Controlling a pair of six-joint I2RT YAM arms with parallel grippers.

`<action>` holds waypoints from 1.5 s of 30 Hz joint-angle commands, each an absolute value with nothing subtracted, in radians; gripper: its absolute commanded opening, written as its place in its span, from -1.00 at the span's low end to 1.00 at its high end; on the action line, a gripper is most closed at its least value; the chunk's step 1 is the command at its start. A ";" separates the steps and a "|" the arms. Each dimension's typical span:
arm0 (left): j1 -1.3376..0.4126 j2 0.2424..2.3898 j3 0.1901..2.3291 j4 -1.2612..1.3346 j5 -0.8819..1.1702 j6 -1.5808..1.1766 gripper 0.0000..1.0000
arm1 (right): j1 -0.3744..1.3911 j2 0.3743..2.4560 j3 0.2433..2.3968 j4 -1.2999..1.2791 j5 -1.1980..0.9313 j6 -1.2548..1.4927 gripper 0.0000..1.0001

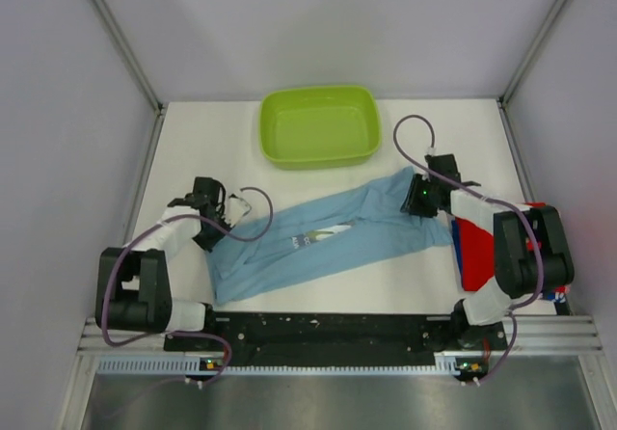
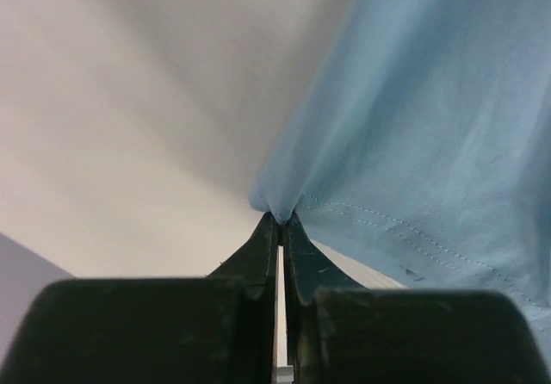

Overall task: Fold and stack the t-shirts
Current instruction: Fold the other side of the tshirt into a rectangle

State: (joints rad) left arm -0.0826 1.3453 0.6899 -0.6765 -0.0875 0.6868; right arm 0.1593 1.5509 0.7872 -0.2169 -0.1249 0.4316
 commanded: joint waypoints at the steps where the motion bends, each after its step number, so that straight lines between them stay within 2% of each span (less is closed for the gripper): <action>1: -0.031 1.431 0.798 -0.477 -0.152 0.664 -0.89 | 0.146 1.653 0.865 -0.230 -0.061 0.408 -0.34; 3: -0.020 1.491 0.839 -0.424 -0.204 0.664 -0.58 | 0.147 1.677 0.894 -0.242 -0.066 0.403 -0.33; 5: -0.020 1.529 0.885 -0.422 -0.219 0.654 -0.35 | 0.147 1.684 0.913 -0.252 -0.080 0.403 -0.32; 7: -0.020 1.502 0.925 -0.474 -0.161 0.640 -0.18 | 0.147 1.666 0.916 -0.253 -0.094 0.403 -0.31; 10: -0.032 1.389 0.949 -0.592 -0.005 0.655 -0.07 | 0.147 1.640 0.917 -0.259 -0.094 0.396 -0.29; 14: -0.129 1.247 0.904 -0.797 0.224 0.712 -0.13 | 0.147 1.635 0.917 -0.261 -0.100 0.394 -0.26; 18: -0.274 1.177 0.795 -0.824 0.164 0.724 -0.09 | 0.147 1.644 0.916 -0.259 -0.104 0.393 -0.22; 23: -0.284 1.235 0.749 -0.755 0.016 0.713 -0.13 | 0.147 1.654 0.911 -0.253 -0.118 0.396 -0.21; 31: -0.284 1.310 0.709 -0.761 0.038 0.742 -0.17 | 0.147 1.651 0.904 -0.252 -0.117 0.393 -0.16; 33: -0.284 1.316 0.690 -0.727 -0.030 0.742 -0.30 | 0.146 1.654 0.904 -0.250 -0.115 0.394 -0.16; 35: -0.281 1.322 0.690 -0.707 -0.073 0.736 -0.67 | 0.147 1.658 0.904 -0.250 -0.118 0.396 -0.16; 36: -0.282 1.319 0.695 -0.704 -0.090 0.735 -0.92 | 0.146 1.660 0.902 -0.252 -0.121 0.396 -0.16; 37: -0.282 1.312 0.698 -0.701 -0.106 0.732 -1.00 | 0.147 1.663 0.902 -0.252 -0.117 0.397 -0.16; 45: -0.281 1.172 0.716 -0.649 -0.248 0.798 -1.00 | 0.147 1.717 0.911 -0.271 -0.104 0.390 -0.11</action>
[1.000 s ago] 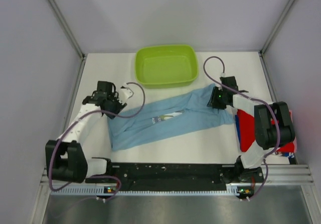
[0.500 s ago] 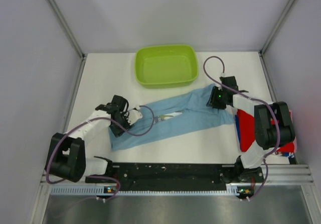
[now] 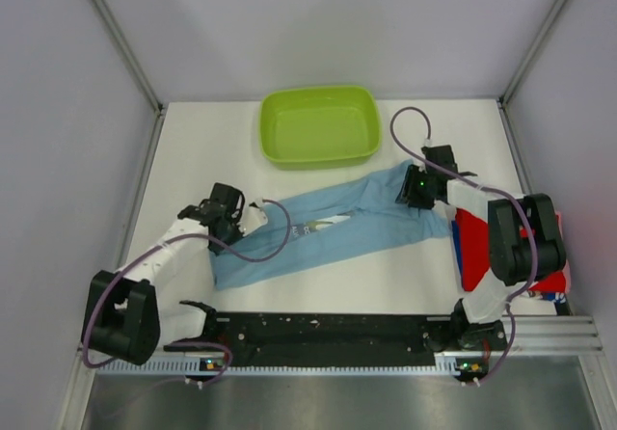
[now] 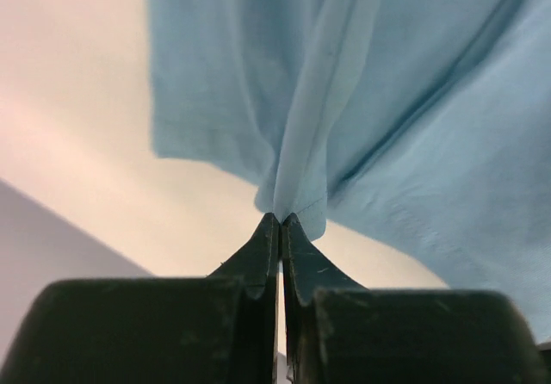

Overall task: Fold and stack the t-shirts
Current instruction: Fold the other side of the tshirt into a rectangle

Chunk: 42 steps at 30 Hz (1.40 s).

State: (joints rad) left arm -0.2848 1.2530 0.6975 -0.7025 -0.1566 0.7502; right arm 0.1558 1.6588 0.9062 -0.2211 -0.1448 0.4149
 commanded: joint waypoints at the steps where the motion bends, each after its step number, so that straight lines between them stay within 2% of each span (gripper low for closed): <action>1: -0.279 1.160 0.707 -0.635 -0.274 0.813 -1.00 | 0.146 1.715 0.911 -0.272 -0.101 0.391 -0.11; 5: -0.275 1.105 0.669 -0.630 -0.296 0.865 -1.00 | 0.146 1.716 0.911 -0.276 -0.090 0.387 -0.11; 9: -0.282 1.071 0.614 -0.696 -0.170 0.891 -1.00 | 0.146 1.720 0.916 -0.279 -0.092 0.388 -0.11; 13: -0.282 1.097 0.500 -0.595 -0.218 0.929 -1.00 | 0.146 1.715 0.926 -0.284 -0.092 0.380 -0.10; 17: -0.285 1.146 0.498 -0.554 -0.198 0.919 -1.00 | 0.159 1.671 0.960 -0.319 -0.098 0.356 -0.10; 24: -0.293 1.181 0.508 -0.549 -0.179 0.911 -1.00 | 0.394 1.500 1.063 -0.433 0.156 0.304 -0.05; 29: -0.296 1.158 0.483 -0.549 -0.176 0.925 -1.00 | 0.497 1.511 1.068 -0.394 0.196 0.359 0.01; 34: -0.295 1.141 0.485 -0.557 -0.186 0.933 -1.00 | 0.543 1.621 1.097 -0.316 0.100 0.339 0.03; 35: -0.295 1.138 0.491 -0.567 -0.189 0.931 -0.95 | 0.542 1.643 1.100 -0.284 0.039 0.325 0.04; 40: -0.290 1.083 0.552 -0.690 -0.161 0.919 -0.20 | 0.540 1.744 1.131 -0.299 0.052 0.314 0.03; 42: -0.287 1.059 0.604 -0.774 -0.132 0.913 -0.06 | 0.538 1.756 1.129 -0.308 0.048 0.311 0.01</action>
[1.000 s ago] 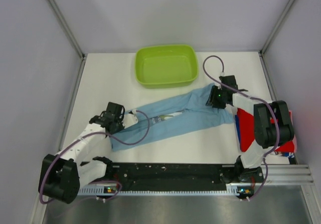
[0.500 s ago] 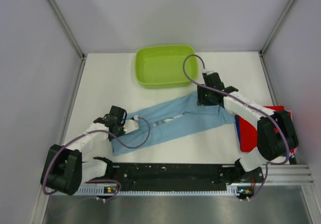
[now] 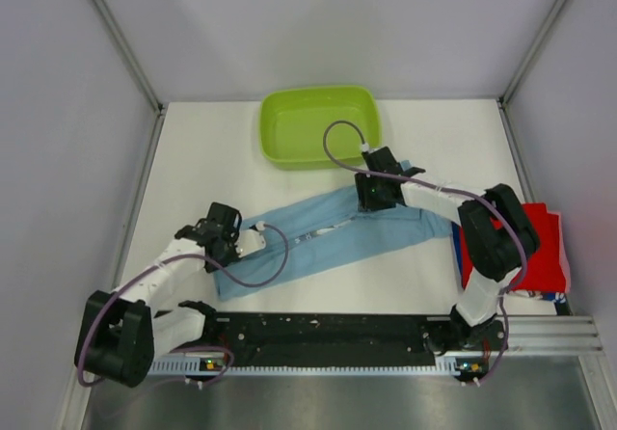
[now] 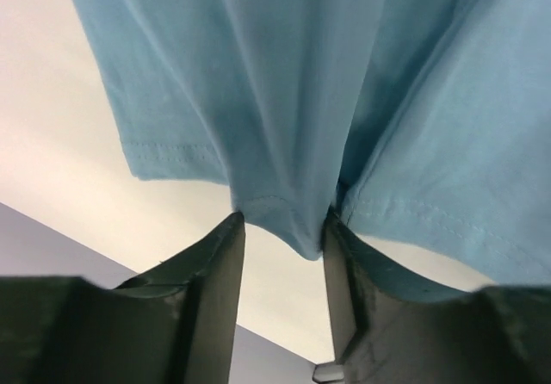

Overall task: Fold and stack the t-shirts
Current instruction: Fold the other side of the tshirt into a rectangle

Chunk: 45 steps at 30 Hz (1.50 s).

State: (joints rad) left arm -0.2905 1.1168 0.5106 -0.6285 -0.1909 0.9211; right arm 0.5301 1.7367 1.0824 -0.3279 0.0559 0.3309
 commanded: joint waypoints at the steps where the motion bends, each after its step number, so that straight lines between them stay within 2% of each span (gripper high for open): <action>1: -0.285 1.054 0.632 -0.819 -0.115 0.907 -0.04 | 0.540 1.752 1.126 -0.307 0.034 0.308 0.01; 7: -0.284 1.052 0.810 -1.055 0.167 0.874 -0.02 | 0.537 1.680 1.127 -0.310 0.009 0.304 0.02; 10: -0.290 1.065 0.809 -1.059 0.262 0.891 -0.19 | 0.523 1.629 1.112 -0.313 0.005 0.316 0.03; 11: -0.293 1.077 0.795 -1.036 0.255 0.888 -0.30 | 0.515 1.614 1.103 -0.313 -0.033 0.324 0.03; 13: -0.295 1.110 0.758 -1.000 0.230 0.885 -0.42 | 0.486 1.582 1.072 -0.313 -0.057 0.342 0.03; 23: -0.299 1.250 0.661 -0.827 0.150 0.879 -0.31 | 0.315 1.439 0.893 -0.310 -0.103 0.341 0.03; 27: -0.296 1.272 0.631 -0.770 0.094 0.868 -0.31 | 0.281 1.450 0.864 -0.310 -0.095 0.350 0.03; 34: -0.298 1.226 0.592 -0.733 0.121 0.864 -0.28 | 0.241 1.508 0.836 -0.322 -0.064 0.396 0.03; 38: -0.298 1.258 0.580 -0.713 0.094 0.854 -0.46 | 0.235 1.543 0.839 -0.319 -0.061 0.390 0.04; 41: -0.298 1.264 0.583 -0.704 0.077 0.833 -0.91 | 0.227 1.557 0.836 -0.316 -0.055 0.388 0.04; 42: -0.298 1.259 0.583 -0.701 0.063 0.827 -1.00 | 0.224 1.560 0.835 -0.314 -0.055 0.388 0.04; 45: -0.296 1.226 0.595 -0.703 0.016 0.799 -1.00 | 0.218 1.569 0.830 -0.313 -0.049 0.385 0.04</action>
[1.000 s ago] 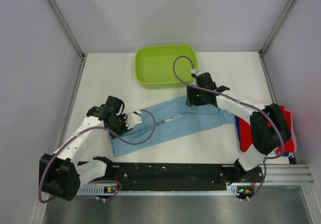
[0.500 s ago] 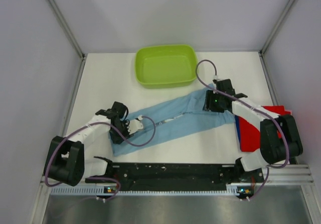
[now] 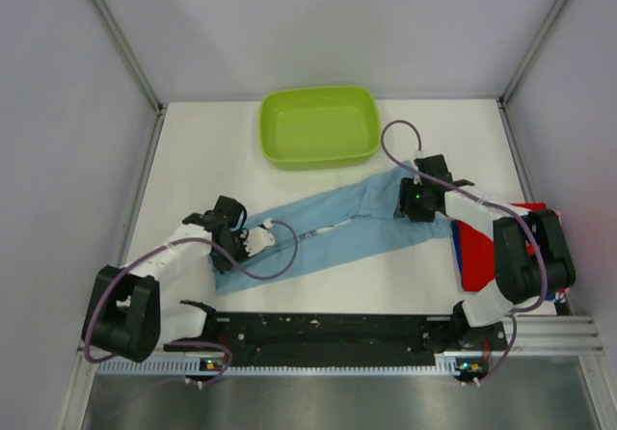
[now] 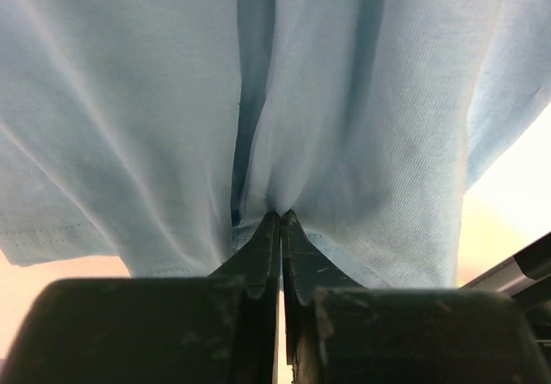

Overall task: Fold and stack the t-shirts
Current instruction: Fold the other side of the tshirt into a rectangle

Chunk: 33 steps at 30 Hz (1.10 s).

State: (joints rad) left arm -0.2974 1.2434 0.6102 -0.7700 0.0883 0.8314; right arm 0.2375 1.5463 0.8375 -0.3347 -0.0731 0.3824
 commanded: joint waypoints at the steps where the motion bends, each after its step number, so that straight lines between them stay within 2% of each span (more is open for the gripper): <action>1: -0.298 1.210 0.603 -0.709 0.009 0.789 -1.00 | 0.216 1.572 0.830 -0.314 -0.048 0.385 0.04; 6: -0.296 1.152 0.623 -0.805 -0.011 0.793 -1.00 | 0.213 1.585 0.828 -0.314 -0.040 0.379 0.05; 7: -0.296 1.143 0.623 -0.817 -0.012 0.793 -0.94 | 0.212 1.588 0.828 -0.313 -0.037 0.377 0.05; 11: -0.290 1.105 0.632 -0.816 -0.011 0.782 -0.41 | 0.213 1.592 0.830 -0.313 -0.043 0.373 0.05; 13: -0.290 1.107 0.659 -0.824 0.056 0.775 -0.31 | 0.212 1.591 0.830 -0.313 -0.043 0.373 0.05; 16: -0.287 1.152 0.692 -0.807 0.069 0.759 -0.31 | 0.212 1.582 0.830 -0.313 -0.043 0.371 0.05; 20: -0.278 1.250 0.680 -0.739 -0.043 0.761 -0.39 | 0.213 1.568 0.825 -0.311 -0.037 0.368 0.05; 28: -0.276 1.331 0.644 -0.698 -0.005 0.779 -0.40 | 0.210 1.568 0.827 -0.316 -0.017 0.368 0.05; 30: -0.276 1.338 0.634 -0.678 -0.029 0.764 -0.57 | 0.203 1.574 0.828 -0.319 -0.017 0.368 0.05; 32: -0.275 1.328 0.629 -0.661 -0.057 0.741 -1.00 | 0.190 1.583 0.828 -0.319 -0.017 0.368 0.05; 33: -0.270 1.319 0.627 -0.655 -0.066 0.726 -1.00 | 0.186 1.588 0.828 -0.318 -0.020 0.367 0.05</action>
State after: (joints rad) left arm -0.2794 1.3205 0.6559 -0.7269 -0.0292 0.7628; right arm 0.2234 1.5562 0.8375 -0.3099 -0.0700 0.3855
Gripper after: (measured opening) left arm 0.058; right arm 0.522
